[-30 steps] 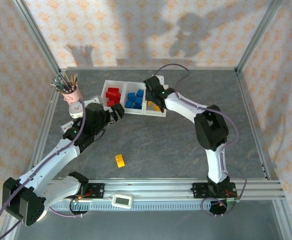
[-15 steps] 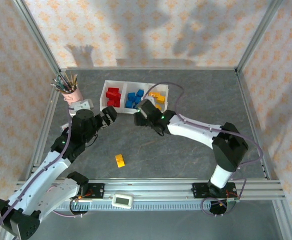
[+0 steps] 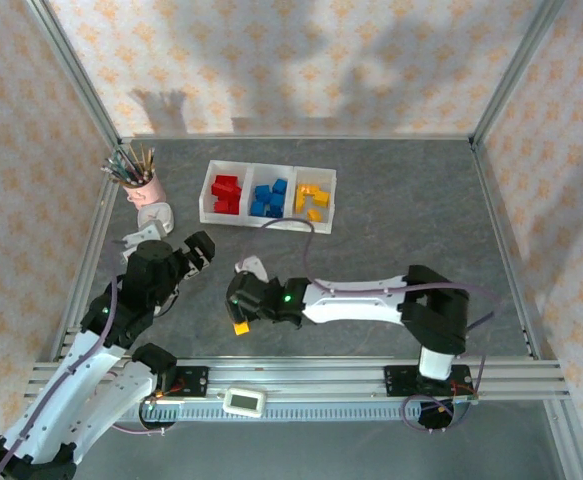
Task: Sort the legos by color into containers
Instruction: Pick up the lego from the bottom-center of the table.
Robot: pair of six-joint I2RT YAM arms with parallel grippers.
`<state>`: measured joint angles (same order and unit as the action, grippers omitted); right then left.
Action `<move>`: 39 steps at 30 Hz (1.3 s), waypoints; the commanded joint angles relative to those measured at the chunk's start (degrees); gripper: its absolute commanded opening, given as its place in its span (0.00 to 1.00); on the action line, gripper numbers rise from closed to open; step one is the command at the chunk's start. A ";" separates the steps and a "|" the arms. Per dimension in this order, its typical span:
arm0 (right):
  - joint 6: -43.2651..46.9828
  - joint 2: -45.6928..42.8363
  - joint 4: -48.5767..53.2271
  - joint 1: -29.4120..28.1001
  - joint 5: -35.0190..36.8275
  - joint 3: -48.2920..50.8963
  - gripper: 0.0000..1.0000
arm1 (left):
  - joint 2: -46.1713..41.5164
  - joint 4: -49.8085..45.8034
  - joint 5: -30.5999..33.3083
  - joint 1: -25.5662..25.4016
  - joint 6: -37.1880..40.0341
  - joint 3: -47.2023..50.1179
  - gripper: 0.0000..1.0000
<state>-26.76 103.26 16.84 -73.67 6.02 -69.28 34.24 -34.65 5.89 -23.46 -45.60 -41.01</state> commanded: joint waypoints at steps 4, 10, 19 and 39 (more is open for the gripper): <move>-1.96 5.80 -0.06 -2.87 2.33 -3.76 0.85 | -2.09 -7.24 4.17 0.52 -2.90 -0.82 0.99; -0.90 11.07 0.63 -3.94 3.20 -7.72 0.87 | -2.03 -7.80 4.83 0.52 -3.49 -0.79 0.99; -1.00 14.51 4.51 -3.94 7.52 -9.36 0.76 | -1.94 -7.28 4.48 0.53 -3.72 -0.38 0.99; -3.02 8.95 2.72 -2.70 6.60 -6.73 0.28 | -0.19 -3.27 1.24 0.54 -2.38 0.26 0.99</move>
<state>-28.75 116.66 19.66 -77.28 10.94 -77.36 33.58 -39.44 7.84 -23.46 -48.58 -40.38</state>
